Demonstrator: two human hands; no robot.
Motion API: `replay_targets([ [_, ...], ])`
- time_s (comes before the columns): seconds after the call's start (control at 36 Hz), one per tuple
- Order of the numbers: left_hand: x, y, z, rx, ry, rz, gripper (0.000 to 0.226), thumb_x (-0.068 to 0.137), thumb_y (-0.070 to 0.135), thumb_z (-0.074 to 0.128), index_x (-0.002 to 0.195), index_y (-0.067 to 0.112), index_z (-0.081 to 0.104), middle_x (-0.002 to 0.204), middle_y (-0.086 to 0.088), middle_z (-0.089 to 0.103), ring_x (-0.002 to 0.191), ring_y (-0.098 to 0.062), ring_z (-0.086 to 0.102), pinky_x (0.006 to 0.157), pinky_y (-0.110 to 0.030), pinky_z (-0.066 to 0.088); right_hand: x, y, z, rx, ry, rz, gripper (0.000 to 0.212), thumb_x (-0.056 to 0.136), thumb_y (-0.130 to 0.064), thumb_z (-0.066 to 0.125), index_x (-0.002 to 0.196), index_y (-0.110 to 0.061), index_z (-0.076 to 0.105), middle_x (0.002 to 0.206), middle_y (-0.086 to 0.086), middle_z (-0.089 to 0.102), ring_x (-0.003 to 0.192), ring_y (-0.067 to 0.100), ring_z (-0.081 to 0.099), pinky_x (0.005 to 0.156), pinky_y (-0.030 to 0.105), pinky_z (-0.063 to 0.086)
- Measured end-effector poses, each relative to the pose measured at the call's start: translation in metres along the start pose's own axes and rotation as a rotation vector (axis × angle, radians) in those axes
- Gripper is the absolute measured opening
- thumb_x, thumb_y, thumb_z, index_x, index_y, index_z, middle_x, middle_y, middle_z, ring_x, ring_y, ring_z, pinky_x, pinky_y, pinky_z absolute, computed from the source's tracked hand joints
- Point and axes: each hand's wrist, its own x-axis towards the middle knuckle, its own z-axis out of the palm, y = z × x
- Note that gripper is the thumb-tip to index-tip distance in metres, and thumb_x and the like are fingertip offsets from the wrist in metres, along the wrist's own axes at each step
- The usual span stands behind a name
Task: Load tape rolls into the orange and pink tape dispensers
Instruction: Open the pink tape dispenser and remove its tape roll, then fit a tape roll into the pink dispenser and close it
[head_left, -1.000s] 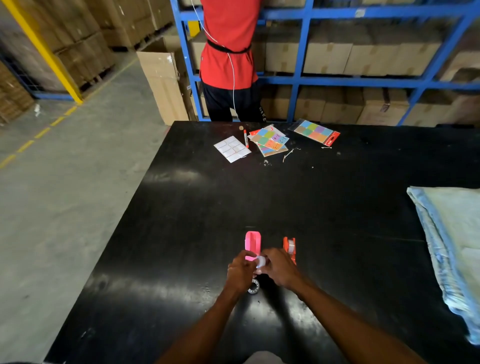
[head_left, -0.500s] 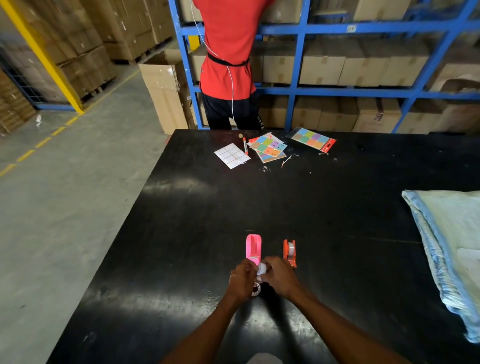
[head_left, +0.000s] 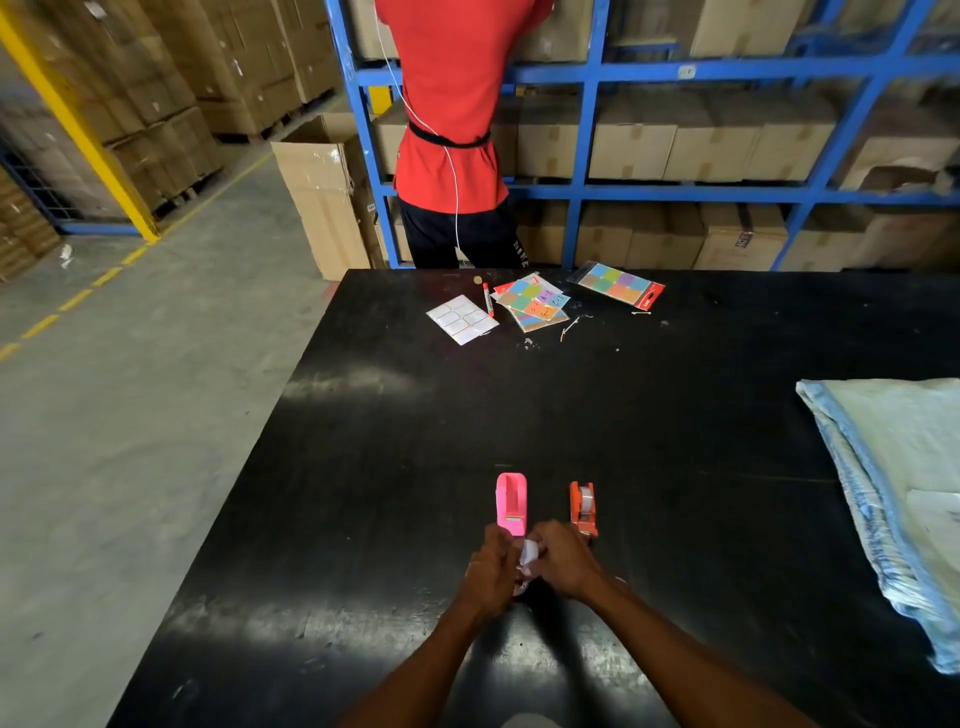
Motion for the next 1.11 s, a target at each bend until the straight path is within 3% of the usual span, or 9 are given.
replay_targets([
  [0.17,0.0,0.001,-0.004,-0.059,-0.031,-0.034,0.013,0.098,0.023,0.054,0.108,0.016,0.056,0.091,0.007,0.062,0.073,0.002,0.058,0.058,-0.001,0.046,-0.009,-0.011,-0.004,-0.01,-0.029,0.026,0.027,0.074,-0.023,0.08,0.078,-0.033,0.055,0.079,-0.02,0.059,0.073,0.004,0.062,0.065,0.011,0.047],
  [0.22,0.004,-0.003,-0.005,-0.063,-0.033,-0.037,0.018,0.098,0.025,0.054,0.109,0.012,0.06,0.098,0.001,0.067,0.082,-0.008,0.065,0.068,-0.008,0.052,-0.011,-0.011,-0.004,-0.008,-0.013,0.025,0.03,0.072,-0.025,0.082,0.077,-0.033,0.054,0.077,-0.021,0.058,0.072,0.004,0.06,0.059,0.007,0.042],
  [0.28,0.006,-0.007,-0.008,-0.11,-0.034,-0.052,0.017,0.097,0.027,0.054,0.105,0.014,0.062,0.098,-0.003,0.071,0.09,-0.019,0.07,0.08,-0.028,0.057,-0.012,-0.009,-0.004,0.019,0.011,0.038,0.032,0.069,-0.032,0.083,0.075,-0.03,0.052,0.071,-0.017,0.058,0.065,0.001,0.057,0.055,0.011,0.04],
  [0.33,0.01,-0.013,-0.01,-0.201,0.001,-0.107,0.013,0.095,0.028,0.057,0.095,0.016,0.061,0.089,-0.006,0.071,0.082,-0.023,0.07,0.073,-0.034,0.059,-0.012,-0.003,-0.005,0.012,0.025,0.066,0.033,0.068,-0.033,0.081,0.077,-0.025,0.05,0.071,-0.011,0.057,0.063,0.003,0.053,0.056,0.023,0.043],
  [0.44,0.011,-0.016,-0.02,-0.349,0.033,-0.207,0.011,0.096,0.02,0.058,0.089,0.011,0.058,0.084,-0.004,0.067,0.066,-0.014,0.064,0.053,-0.024,0.052,-0.018,0.013,-0.002,-0.088,-0.009,0.118,0.036,0.078,-0.013,0.07,0.076,-0.028,0.038,0.075,-0.009,0.047,0.067,0.009,0.048,0.063,0.028,0.041],
  [0.58,0.015,-0.028,-0.033,-0.435,0.023,-0.309,0.014,0.095,0.018,0.059,0.086,0.007,0.06,0.072,-0.008,0.06,0.055,-0.013,0.055,0.049,-0.022,0.046,-0.023,0.03,0.014,-0.236,-0.092,0.234,0.039,0.078,-0.029,0.078,0.109,-0.014,0.061,0.116,0.007,0.064,0.104,0.026,0.063,0.087,0.034,0.051],
  [0.78,0.019,-0.04,-0.036,-0.436,-0.039,-0.339,0.014,0.095,0.02,0.06,0.085,0.011,0.063,0.072,-0.008,0.061,0.05,-0.011,0.057,0.048,-0.023,0.049,-0.028,0.036,0.033,-0.325,-0.119,0.338,0.076,0.071,-0.043,0.082,0.131,-0.011,0.047,0.133,0.013,0.056,0.118,0.031,0.059,0.093,0.035,0.048],
  [0.94,0.026,-0.048,-0.035,-0.449,-0.048,-0.382,0.012,0.093,0.021,0.063,0.085,0.012,0.065,0.076,-0.017,0.061,0.058,-0.023,0.059,0.058,-0.03,0.051,-0.013,0.022,0.03,-0.466,0.064,0.109,0.069,0.068,-0.064,0.075,0.117,-0.019,0.055,0.123,0.006,0.052,0.109,0.026,0.055,0.09,0.038,0.049],
  [1.11,0.027,-0.045,-0.032,-0.46,-0.069,-0.384,0.012,0.095,0.017,0.059,0.088,0.009,0.064,0.074,-0.016,0.059,0.062,-0.02,0.052,0.057,-0.027,0.046,0.006,0.007,0.041,-0.414,-0.145,0.018,0.078,0.075,-0.05,0.075,0.14,-0.02,0.044,0.144,0.005,0.046,0.128,0.027,0.047,0.102,0.037,0.04],
])
